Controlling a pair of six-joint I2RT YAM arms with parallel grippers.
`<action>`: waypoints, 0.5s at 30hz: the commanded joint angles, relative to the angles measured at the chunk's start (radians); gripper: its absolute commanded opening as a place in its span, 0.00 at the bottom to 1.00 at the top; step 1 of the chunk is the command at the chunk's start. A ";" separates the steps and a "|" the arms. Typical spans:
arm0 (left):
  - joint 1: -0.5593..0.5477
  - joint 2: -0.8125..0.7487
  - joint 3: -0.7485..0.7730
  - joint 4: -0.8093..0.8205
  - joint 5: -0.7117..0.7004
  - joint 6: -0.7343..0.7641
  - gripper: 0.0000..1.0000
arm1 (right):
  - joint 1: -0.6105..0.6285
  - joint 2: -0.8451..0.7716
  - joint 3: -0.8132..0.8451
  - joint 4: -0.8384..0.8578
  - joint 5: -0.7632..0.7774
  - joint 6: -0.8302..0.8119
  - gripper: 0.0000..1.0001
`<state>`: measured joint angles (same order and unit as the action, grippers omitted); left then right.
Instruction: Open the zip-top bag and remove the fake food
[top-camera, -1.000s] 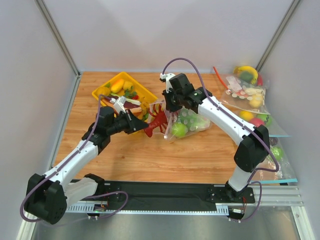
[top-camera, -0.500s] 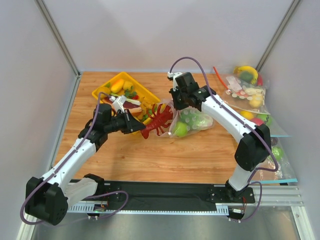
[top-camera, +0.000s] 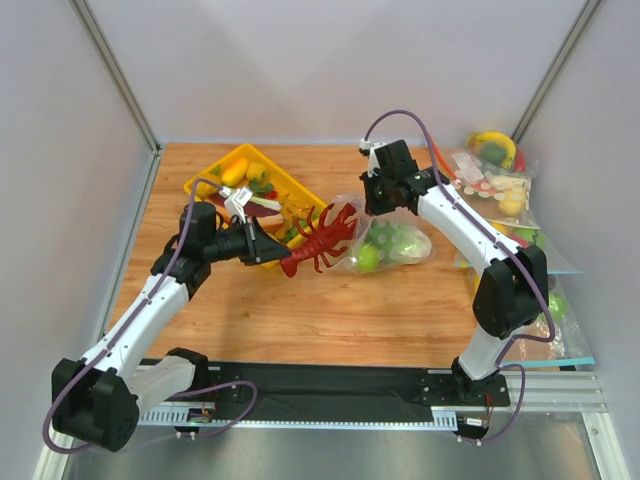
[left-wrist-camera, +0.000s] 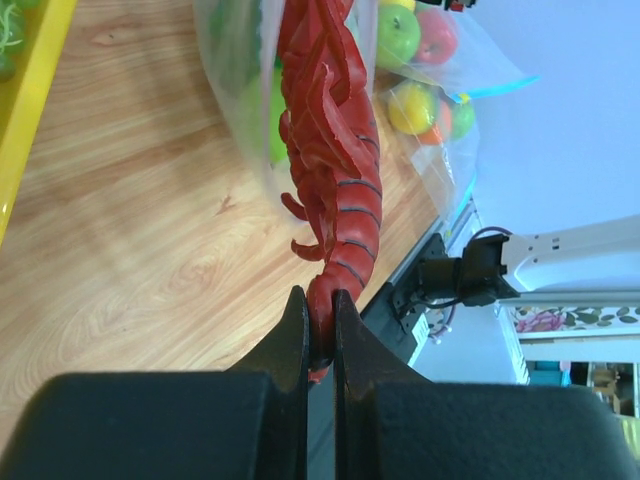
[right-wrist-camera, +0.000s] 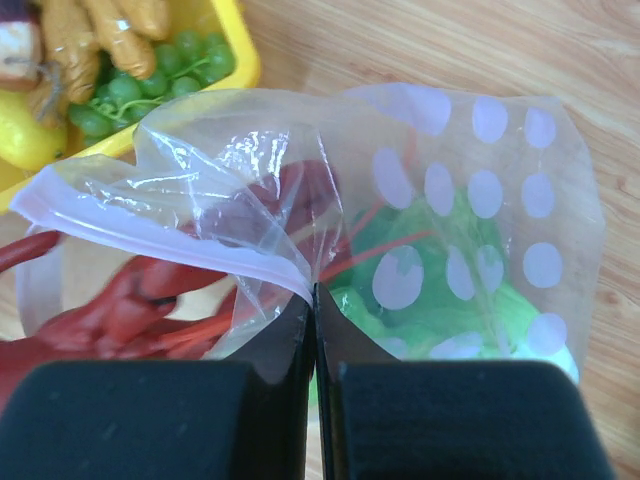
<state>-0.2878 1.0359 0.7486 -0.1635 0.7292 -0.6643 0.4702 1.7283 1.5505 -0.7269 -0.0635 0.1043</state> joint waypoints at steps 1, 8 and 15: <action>0.019 -0.031 0.069 -0.007 0.102 0.037 0.00 | -0.064 -0.027 -0.017 0.026 0.014 -0.002 0.00; 0.055 -0.066 0.123 -0.117 0.085 0.120 0.00 | -0.091 -0.036 -0.020 0.027 0.017 -0.009 0.00; 0.084 -0.077 0.178 -0.255 0.073 0.203 0.00 | -0.102 -0.032 -0.021 0.024 0.022 -0.012 0.00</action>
<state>-0.2214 0.9836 0.8665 -0.3534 0.7776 -0.5262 0.3763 1.7279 1.5341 -0.7227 -0.0536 0.1036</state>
